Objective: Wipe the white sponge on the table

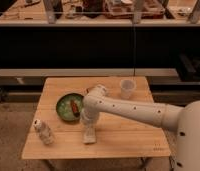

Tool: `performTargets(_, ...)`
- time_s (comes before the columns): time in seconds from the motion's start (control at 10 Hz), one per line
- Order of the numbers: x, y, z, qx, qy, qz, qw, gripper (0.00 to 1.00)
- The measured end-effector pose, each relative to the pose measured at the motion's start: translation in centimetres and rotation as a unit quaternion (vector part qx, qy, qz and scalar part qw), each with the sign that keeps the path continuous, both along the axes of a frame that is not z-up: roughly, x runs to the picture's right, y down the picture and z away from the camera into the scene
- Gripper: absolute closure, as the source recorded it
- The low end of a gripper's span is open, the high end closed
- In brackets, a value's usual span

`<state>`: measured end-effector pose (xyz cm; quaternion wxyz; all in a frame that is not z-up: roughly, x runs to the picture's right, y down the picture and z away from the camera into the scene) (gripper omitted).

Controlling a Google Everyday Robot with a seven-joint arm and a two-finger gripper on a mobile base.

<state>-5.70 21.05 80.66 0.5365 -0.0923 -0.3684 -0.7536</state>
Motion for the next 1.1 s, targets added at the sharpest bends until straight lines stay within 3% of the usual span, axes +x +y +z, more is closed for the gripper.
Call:
performTargets(0.3, 5.0, 2.2, -1.3, -0.011, 0.032, 0.018, 0.9993, 0.82)
performTargets(0.5, 9.1, 2.6, -1.3, -0.016, 0.065, 0.041, 0.9969, 0.82)
performTargets(0.7, 12.1, 1.3, -0.3, -0.014, 0.092, 0.07, 0.9932, 0.82)
performTargets(0.9, 14.7, -0.8, 1.8, -0.009, 0.12, 0.098, 0.9878, 0.82)
performTargets(1.1, 16.3, -4.0, 4.3, 0.001, 0.143, 0.124, 0.982, 0.82)
